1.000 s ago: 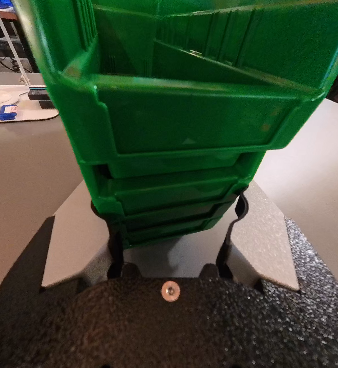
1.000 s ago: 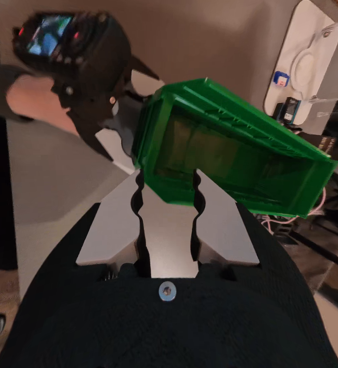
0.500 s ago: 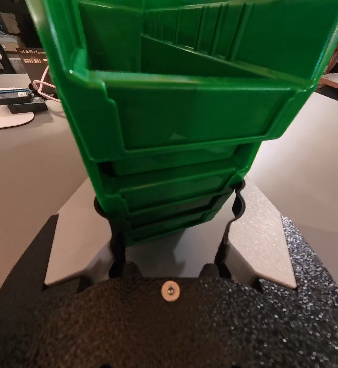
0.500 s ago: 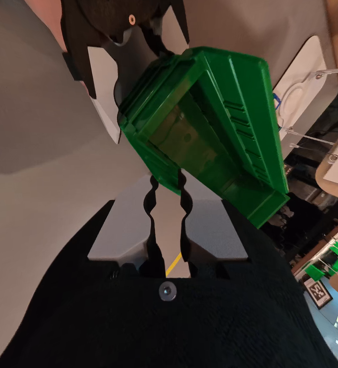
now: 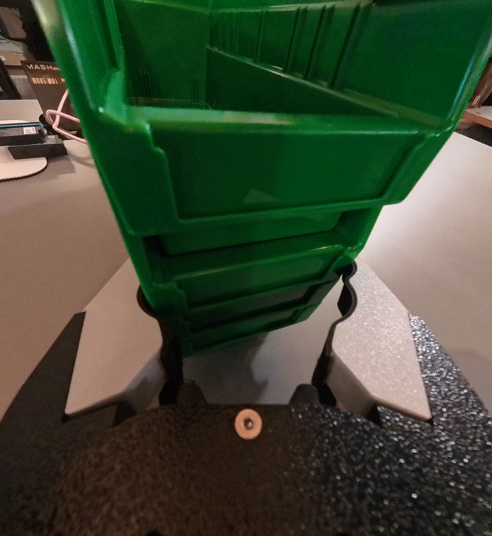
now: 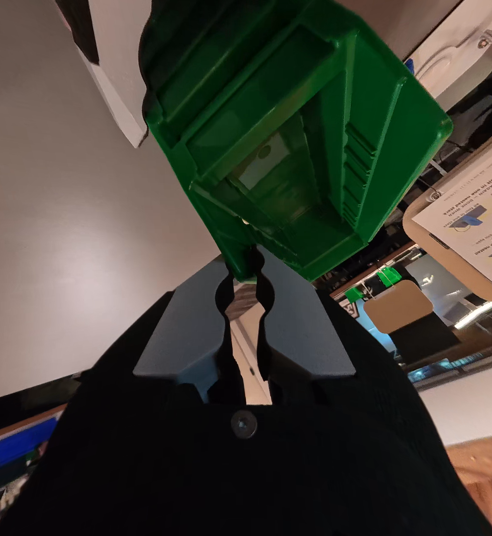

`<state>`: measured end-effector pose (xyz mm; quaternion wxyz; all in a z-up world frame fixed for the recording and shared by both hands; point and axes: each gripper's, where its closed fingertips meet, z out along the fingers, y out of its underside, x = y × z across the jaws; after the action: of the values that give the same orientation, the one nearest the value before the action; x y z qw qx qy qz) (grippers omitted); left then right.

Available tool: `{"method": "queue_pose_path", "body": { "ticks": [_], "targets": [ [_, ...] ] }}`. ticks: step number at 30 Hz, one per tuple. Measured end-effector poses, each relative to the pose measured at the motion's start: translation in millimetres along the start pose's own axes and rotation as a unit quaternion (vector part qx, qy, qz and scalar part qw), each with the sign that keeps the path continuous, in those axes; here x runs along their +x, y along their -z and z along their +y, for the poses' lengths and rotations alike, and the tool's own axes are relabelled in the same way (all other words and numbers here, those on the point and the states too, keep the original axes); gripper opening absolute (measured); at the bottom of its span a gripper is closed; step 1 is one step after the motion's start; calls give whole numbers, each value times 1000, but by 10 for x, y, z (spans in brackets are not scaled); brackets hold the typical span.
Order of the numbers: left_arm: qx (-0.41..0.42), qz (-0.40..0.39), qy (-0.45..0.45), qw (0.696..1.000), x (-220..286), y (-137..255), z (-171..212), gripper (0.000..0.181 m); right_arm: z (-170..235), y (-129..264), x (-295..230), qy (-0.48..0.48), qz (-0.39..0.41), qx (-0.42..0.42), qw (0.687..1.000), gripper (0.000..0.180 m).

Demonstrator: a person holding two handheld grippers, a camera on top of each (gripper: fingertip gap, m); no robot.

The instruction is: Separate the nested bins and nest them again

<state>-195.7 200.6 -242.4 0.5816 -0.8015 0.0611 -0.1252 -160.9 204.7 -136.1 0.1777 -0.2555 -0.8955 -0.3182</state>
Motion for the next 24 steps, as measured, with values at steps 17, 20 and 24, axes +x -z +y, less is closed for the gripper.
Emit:
{"method": "queue_pose_path", "body": {
  "ticks": [17,20,24],
  "targets": [
    [14,-1,1,1000,3,-14,-23,129,-672,404,336,-386,-258,295,835,51],
    [14,0,2,1000,2,-13,-22,129,-728,112,205,-375,-276,212,859,53],
    [12,1,7,1000,2,-9,-16,129,-855,-66,150,-360,-276,194,870,30]
  ]
}}
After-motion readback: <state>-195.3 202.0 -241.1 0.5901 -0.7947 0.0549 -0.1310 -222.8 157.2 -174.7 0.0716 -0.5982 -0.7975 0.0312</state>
